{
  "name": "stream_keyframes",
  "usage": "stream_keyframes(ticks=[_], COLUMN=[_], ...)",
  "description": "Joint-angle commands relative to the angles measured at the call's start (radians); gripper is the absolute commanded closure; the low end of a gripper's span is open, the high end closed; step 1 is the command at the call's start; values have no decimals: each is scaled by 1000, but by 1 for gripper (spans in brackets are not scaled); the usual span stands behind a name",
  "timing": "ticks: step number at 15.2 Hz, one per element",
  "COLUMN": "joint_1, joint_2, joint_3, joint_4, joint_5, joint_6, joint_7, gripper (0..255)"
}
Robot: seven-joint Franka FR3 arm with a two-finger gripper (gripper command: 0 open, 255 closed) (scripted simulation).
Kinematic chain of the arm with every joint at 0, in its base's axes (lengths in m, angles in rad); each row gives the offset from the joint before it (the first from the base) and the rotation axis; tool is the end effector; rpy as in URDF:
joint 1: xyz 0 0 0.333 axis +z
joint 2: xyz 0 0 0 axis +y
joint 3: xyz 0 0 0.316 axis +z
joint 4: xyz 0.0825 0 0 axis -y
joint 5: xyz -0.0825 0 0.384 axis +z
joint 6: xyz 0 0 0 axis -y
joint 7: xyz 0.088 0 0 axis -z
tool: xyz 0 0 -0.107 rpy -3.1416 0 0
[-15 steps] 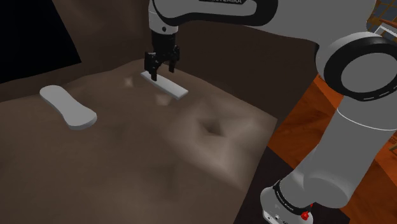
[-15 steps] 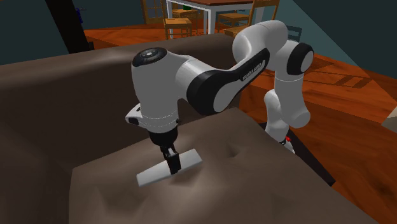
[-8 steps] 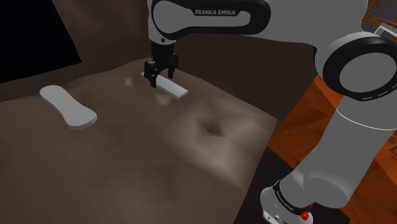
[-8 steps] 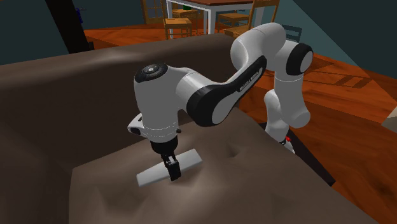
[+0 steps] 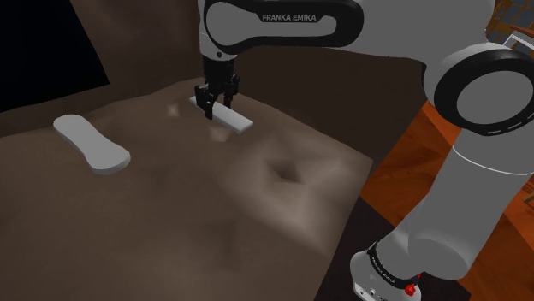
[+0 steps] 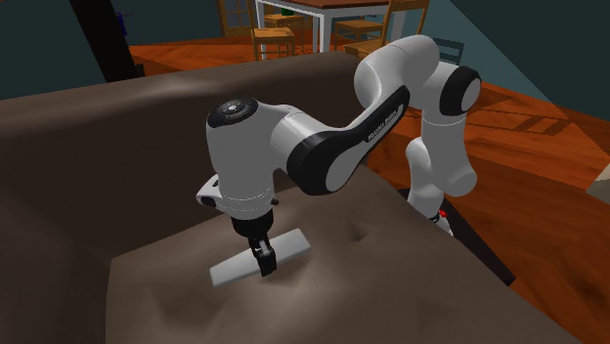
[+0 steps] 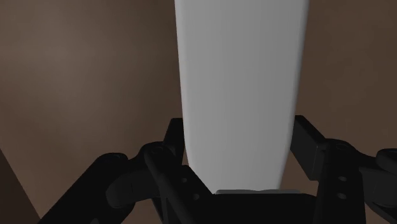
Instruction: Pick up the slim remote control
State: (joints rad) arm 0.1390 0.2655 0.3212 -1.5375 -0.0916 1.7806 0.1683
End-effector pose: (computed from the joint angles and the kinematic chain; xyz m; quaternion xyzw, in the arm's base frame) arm 0.5849 0.2575 0.5067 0.9887 0.1500 -0.0031 0.0044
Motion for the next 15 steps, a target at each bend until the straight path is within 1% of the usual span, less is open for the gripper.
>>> stream_keyframes(ticks=[1, 2, 6, 15], joint_1=[0, 0, 3, 14], joint_2=[0, 1, 2, 22], joint_3=[0, 0, 1, 4], joint_4=[0, 0, 55, 204], joint_5=[0, 0, 0, -6], joint_6=[0, 1, -53, -183], joint_7=[0, 1, 0, -1], gripper=[255, 255, 255, 255])
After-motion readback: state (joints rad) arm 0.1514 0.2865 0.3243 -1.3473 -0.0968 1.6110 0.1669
